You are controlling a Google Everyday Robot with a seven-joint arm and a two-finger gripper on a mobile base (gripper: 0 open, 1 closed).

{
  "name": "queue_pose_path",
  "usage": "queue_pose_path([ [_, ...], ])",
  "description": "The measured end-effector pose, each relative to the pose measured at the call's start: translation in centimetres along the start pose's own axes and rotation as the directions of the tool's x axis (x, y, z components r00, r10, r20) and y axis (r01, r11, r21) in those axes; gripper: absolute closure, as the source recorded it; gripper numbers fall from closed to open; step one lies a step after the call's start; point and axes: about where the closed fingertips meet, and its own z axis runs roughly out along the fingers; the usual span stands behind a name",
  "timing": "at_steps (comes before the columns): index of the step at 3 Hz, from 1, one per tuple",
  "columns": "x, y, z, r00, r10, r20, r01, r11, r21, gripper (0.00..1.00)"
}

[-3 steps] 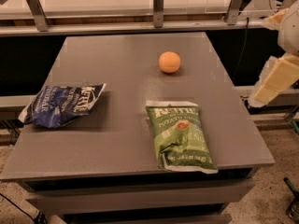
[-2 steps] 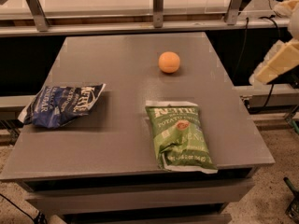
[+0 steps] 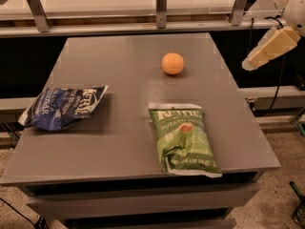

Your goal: Move orange near green jalapeno chip bag

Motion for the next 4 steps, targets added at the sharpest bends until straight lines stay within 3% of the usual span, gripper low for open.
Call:
queue_pose_path([
  [1, -1.1, 0.3, 2.1, 0.996, 0.024, 0.087, -0.020, 0.9988, -0.044, 0.00],
  [2, -3.4, 0.9, 6.6, 0.965, 0.091, 0.246, -0.062, 0.9906, -0.122, 0.00],
  [3, -5.5, 1.4, 10.8, 0.929, 0.141, 0.341, -0.079, 0.9787, -0.189, 0.00],
  [4, -6.4, 2.1, 14.8, 0.904, 0.197, 0.380, -0.108, 0.9638, -0.244, 0.00],
])
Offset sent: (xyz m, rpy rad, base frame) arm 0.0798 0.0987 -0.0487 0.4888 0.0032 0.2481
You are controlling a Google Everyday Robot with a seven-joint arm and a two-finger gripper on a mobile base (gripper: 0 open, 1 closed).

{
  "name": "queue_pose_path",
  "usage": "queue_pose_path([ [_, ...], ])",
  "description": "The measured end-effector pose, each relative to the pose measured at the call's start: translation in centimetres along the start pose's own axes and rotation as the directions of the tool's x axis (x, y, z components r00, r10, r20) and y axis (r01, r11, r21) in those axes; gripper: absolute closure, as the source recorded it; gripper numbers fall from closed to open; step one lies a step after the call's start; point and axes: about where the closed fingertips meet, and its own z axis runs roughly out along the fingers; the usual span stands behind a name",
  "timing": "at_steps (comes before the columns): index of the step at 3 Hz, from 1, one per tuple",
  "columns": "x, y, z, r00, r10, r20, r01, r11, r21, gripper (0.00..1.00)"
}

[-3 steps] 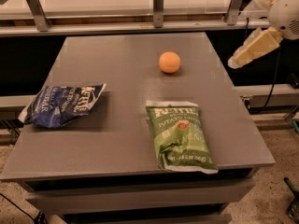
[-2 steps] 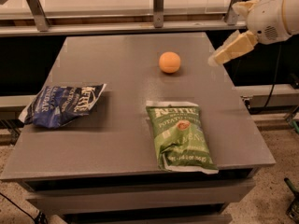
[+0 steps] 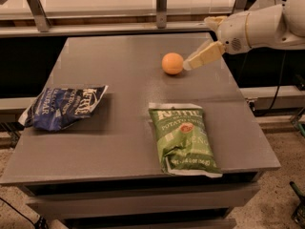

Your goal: Move orange near green jalapeno chip bag

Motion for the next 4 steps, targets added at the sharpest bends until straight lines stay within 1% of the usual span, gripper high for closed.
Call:
queue_pose_path([
  [1, 1.3, 0.0, 3.4, 0.998, 0.051, 0.026, -0.051, 0.9985, -0.019, 0.00],
  [2, 2.8, 0.2, 6.3, 0.994, 0.094, 0.053, -0.093, 0.9953, -0.026, 0.00],
  [3, 3.6, 0.5, 8.4, 0.990, 0.118, 0.071, -0.116, 0.9927, -0.030, 0.00],
  [4, 4.1, 0.8, 9.5, 0.987, 0.138, 0.087, -0.135, 0.9902, -0.036, 0.15],
])
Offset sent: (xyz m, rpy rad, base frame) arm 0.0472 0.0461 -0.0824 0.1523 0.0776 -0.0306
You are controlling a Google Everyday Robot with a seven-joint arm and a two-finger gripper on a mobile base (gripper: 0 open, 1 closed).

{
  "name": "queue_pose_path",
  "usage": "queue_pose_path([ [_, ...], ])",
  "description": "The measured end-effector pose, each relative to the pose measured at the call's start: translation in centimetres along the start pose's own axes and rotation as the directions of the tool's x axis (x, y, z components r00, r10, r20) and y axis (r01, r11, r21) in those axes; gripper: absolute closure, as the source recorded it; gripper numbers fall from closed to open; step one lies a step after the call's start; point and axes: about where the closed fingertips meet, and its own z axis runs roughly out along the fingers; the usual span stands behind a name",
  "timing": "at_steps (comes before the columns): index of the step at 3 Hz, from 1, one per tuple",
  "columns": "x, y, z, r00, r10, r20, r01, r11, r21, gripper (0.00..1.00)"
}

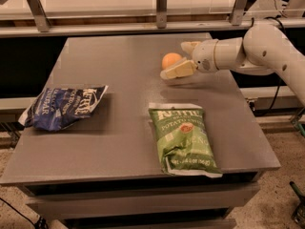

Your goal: Move orange near green jalapeno chip bag

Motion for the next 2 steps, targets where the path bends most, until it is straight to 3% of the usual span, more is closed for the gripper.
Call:
queue_pose_path([
  [2, 0.50, 0.42, 0.84, 1.000, 0.000, 0.014, 0.000, 0.9998, -0.019, 0.61],
])
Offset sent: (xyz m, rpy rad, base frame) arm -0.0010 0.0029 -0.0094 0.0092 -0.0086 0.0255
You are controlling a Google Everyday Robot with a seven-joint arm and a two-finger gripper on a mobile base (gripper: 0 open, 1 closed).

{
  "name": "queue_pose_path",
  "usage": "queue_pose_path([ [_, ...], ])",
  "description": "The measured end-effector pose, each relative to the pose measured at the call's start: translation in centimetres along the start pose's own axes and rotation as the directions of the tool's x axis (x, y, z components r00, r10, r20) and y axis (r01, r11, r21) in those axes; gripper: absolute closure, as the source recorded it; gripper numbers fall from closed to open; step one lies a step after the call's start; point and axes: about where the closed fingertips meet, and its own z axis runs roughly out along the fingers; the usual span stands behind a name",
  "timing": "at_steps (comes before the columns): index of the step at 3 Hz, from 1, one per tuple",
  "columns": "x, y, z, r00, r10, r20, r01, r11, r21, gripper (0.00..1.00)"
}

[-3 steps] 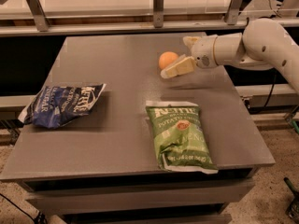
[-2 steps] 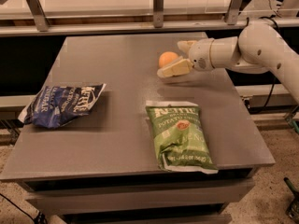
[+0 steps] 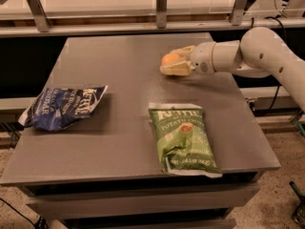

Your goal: Move orange near green jalapeno chip bag

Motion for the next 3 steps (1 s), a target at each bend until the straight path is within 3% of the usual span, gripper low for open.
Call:
queue_pose_path([
  [1, -0.9, 0.2, -1.2, 0.999, 0.000, 0.044, 0.001, 0.9999, -0.012, 0.85],
  [2, -2.1, 0.7, -3.2, 0.996, -0.021, 0.085, 0.023, 0.9995, -0.022, 1.00],
  [3, -3.4, 2.0, -6.4, 0.992, -0.057, 0.112, 0.062, 0.9973, -0.040, 1.00],
])
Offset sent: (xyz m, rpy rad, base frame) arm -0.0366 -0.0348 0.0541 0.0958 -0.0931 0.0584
